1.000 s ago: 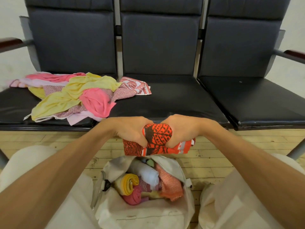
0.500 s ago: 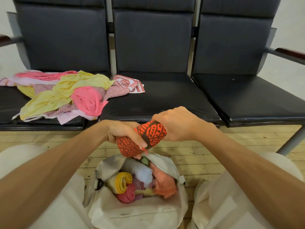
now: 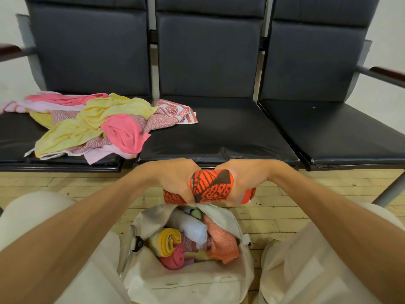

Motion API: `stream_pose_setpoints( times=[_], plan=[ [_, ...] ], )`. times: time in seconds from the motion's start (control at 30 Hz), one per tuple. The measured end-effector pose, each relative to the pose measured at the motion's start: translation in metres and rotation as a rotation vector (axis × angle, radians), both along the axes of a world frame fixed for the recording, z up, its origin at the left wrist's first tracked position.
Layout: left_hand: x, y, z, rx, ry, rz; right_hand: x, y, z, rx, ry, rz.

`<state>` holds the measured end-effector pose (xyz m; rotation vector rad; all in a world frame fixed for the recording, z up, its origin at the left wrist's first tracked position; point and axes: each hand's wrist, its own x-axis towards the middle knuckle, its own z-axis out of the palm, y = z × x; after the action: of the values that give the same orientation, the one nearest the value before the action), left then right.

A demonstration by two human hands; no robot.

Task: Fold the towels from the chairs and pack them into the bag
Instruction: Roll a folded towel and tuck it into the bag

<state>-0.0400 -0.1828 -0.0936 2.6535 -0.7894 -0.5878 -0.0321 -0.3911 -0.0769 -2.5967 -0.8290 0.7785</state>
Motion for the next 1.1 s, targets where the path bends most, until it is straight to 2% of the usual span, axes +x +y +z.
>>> stream_pose_setpoints(
  times=[0.13,0.27,0.33,0.47,0.57,0.63,0.73,0.83,0.97,1.03,1.1],
  plan=[
    [-0.005,0.0,0.001,0.058,-0.305,0.068,-0.003,0.0,-0.002,0.078,-0.228,-0.087],
    [-0.006,0.006,-0.004,0.034,-0.535,0.106,-0.004,-0.004,-0.007,0.164,-0.296,-0.136],
    [-0.006,0.011,-0.01,-0.012,-0.59,0.123,-0.007,-0.006,-0.011,0.2,-0.299,-0.153],
    [-0.002,0.017,-0.028,-0.03,-0.471,0.18,-0.011,-0.014,-0.021,0.32,-0.222,-0.209],
    [-0.005,0.023,-0.043,-0.131,-0.289,0.176,-0.015,-0.015,-0.04,0.263,-0.184,-0.213],
    [-0.011,0.024,-0.055,-0.032,-0.167,0.166,-0.017,-0.012,-0.06,0.207,-0.123,-0.185],
    [-0.015,0.017,-0.088,0.011,0.016,0.106,-0.02,-0.013,-0.094,0.169,0.048,-0.19],
    [-0.016,0.01,-0.125,0.0,0.205,0.088,-0.028,-0.025,-0.127,0.202,0.233,-0.301],
    [-0.007,-0.005,-0.174,0.052,0.184,0.024,-0.035,-0.047,-0.17,0.265,0.515,-0.449],
    [-0.001,-0.01,-0.181,0.064,0.174,-0.012,-0.037,-0.057,-0.189,0.358,0.627,-0.515],
    [0.009,-0.009,-0.181,-0.051,0.149,0.027,-0.041,-0.062,-0.206,0.458,0.73,-0.586]
  ],
)
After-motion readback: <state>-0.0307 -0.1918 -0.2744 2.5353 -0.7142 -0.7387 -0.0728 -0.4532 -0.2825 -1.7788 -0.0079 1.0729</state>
